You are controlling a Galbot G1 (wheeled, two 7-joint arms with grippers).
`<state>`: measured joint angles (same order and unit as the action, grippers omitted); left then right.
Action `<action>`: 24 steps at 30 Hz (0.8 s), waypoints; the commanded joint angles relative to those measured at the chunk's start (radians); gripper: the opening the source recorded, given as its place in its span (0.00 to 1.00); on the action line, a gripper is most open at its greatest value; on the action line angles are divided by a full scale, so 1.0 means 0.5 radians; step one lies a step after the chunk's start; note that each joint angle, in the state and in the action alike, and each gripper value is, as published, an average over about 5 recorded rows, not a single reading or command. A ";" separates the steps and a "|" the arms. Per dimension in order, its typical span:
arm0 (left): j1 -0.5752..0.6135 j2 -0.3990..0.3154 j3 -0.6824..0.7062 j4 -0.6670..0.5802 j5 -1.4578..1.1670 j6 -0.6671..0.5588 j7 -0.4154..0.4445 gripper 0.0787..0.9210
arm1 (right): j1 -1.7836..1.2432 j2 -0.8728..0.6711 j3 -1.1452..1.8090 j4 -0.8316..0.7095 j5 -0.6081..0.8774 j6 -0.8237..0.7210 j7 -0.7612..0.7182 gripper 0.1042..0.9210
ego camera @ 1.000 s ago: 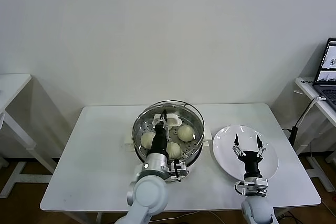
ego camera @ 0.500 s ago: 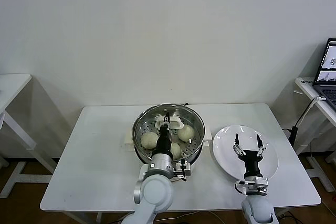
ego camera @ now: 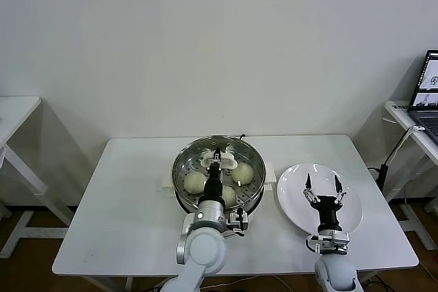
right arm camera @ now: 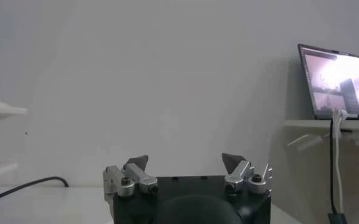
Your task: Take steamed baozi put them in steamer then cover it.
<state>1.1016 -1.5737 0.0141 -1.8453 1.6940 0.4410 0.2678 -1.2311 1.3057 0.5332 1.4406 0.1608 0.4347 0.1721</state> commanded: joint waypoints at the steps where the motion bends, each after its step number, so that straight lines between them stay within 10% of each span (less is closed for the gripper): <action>1: 0.007 -0.006 -0.005 0.018 0.052 -0.001 0.010 0.13 | 0.000 0.000 0.002 0.007 0.001 0.002 0.001 0.88; 13: 0.047 -0.012 -0.021 -0.023 0.046 -0.017 0.022 0.15 | -0.004 0.001 -0.001 0.012 -0.002 0.001 -0.001 0.88; 24: 0.153 0.081 0.018 -0.269 -0.035 -0.017 0.010 0.51 | -0.005 0.003 -0.016 0.057 0.000 -0.019 0.000 0.88</action>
<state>1.1403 -1.5622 0.0122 -1.8890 1.7014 0.4327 0.2716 -1.2328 1.3065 0.5276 1.4545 0.1574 0.4315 0.1713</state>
